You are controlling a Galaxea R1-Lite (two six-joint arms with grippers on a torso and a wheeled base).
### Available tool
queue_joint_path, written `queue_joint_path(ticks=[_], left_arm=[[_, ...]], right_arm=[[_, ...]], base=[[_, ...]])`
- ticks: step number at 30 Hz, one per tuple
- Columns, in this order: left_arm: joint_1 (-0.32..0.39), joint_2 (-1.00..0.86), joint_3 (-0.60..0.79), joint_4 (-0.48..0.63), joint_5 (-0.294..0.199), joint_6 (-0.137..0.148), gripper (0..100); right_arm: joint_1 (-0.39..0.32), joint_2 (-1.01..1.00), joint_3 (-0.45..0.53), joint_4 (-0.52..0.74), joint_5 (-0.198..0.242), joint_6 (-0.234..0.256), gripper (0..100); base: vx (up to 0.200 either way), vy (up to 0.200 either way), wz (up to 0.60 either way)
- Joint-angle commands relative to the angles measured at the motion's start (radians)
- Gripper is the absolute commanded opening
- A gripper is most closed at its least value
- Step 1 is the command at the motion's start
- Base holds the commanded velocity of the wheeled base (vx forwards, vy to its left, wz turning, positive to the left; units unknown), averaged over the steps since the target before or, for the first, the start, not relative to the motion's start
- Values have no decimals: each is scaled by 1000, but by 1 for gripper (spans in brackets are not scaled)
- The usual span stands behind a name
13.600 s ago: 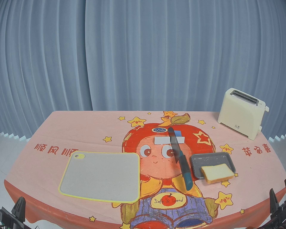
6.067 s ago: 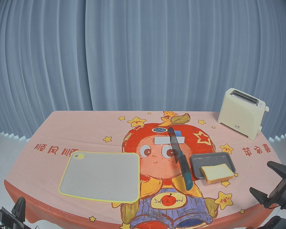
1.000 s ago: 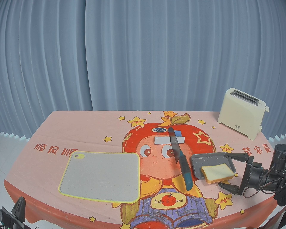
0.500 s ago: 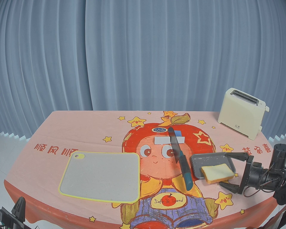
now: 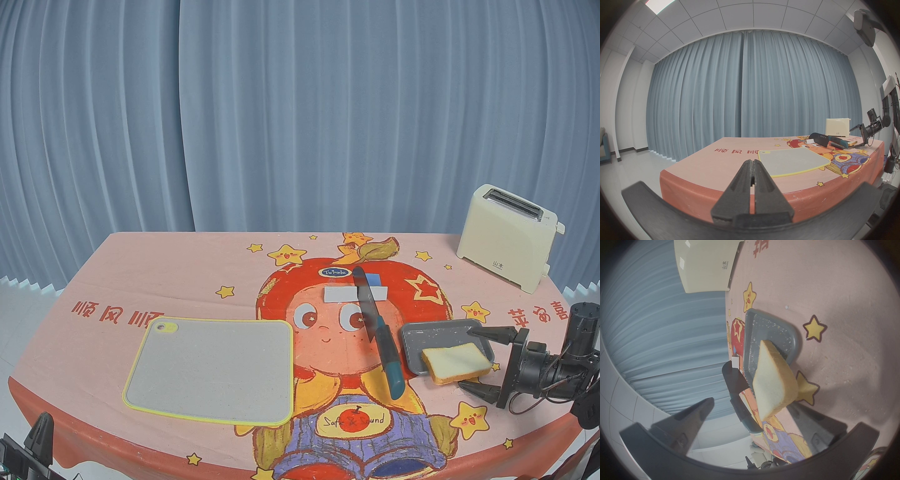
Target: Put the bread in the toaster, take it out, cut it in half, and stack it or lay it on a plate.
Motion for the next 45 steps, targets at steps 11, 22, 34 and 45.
queue_joint_path(ticks=[11,22,34,45], left_arm=[[0,-8,18,-1,0,0,0],[0,-9,18,-1,0,0,0],[0,-8,18,0,0,0,0],[0,-9,18,0,0,0,0]], right_arm=[[6,76,19,-71,1,0,0],[10,62,30,-81,1,0,0],[12,17,47,-129,-1,5,0],[13,-16,47,-120,-1,6,0]], base=[[0,0,0],[0,0,0],[0,0,0],[0,0,0]])
